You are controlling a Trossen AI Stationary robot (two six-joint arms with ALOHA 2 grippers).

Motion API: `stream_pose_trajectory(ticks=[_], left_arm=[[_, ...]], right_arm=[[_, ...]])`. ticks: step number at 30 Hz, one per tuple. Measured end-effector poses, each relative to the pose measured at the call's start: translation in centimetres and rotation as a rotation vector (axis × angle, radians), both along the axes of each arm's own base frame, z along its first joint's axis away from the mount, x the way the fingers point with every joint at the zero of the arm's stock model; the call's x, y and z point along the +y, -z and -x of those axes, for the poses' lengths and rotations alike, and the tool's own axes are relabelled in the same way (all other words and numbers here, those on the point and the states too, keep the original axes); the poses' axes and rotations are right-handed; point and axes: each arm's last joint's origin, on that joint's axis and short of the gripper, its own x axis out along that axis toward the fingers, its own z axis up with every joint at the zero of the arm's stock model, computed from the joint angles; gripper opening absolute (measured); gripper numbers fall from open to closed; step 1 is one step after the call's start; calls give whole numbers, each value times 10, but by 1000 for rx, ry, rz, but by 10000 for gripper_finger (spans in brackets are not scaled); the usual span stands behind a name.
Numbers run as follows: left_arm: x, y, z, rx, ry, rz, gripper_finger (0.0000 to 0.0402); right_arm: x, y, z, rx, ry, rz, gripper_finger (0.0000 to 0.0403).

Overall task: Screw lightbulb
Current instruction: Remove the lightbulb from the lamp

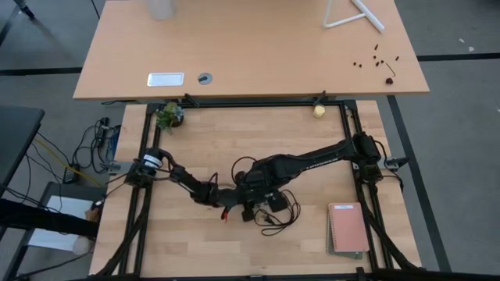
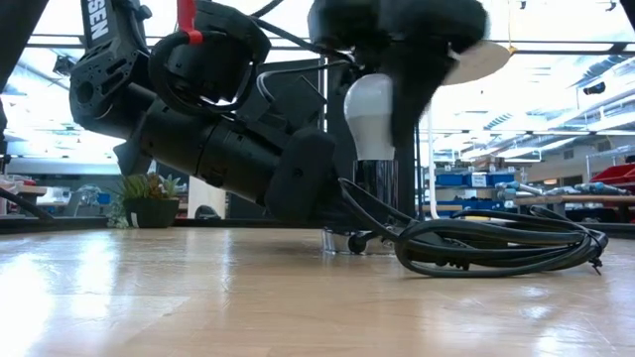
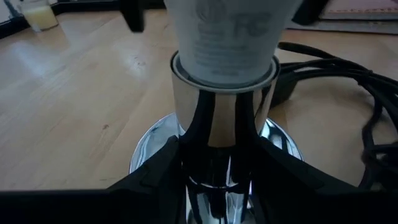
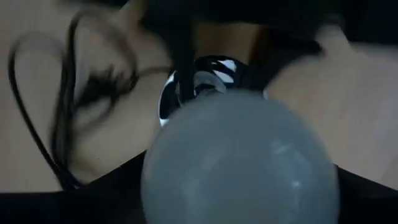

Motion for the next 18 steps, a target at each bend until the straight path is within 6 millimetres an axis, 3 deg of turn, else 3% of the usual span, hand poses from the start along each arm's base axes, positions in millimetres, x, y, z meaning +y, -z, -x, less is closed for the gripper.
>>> stream_pose_trajectory(ticks=[5, 8, 11, 18], left_arm=[[-1, 0, 0, -2, 6, -3, 184], [0, 0, 0, -1, 5, -3, 184], [-1, 0, 0, 3, 0, 3, 184], [-3, 1, 1, -7, -20, 64, 184]], right_arm=[[1, 0, -1, -9, -482, 78, 281], [1, 0, -1, -6, -554, 115, 267], [-1, -1, 1, 17, -477, 137, 265], [-6, -1, 12, 124, 37, 20, 321]])
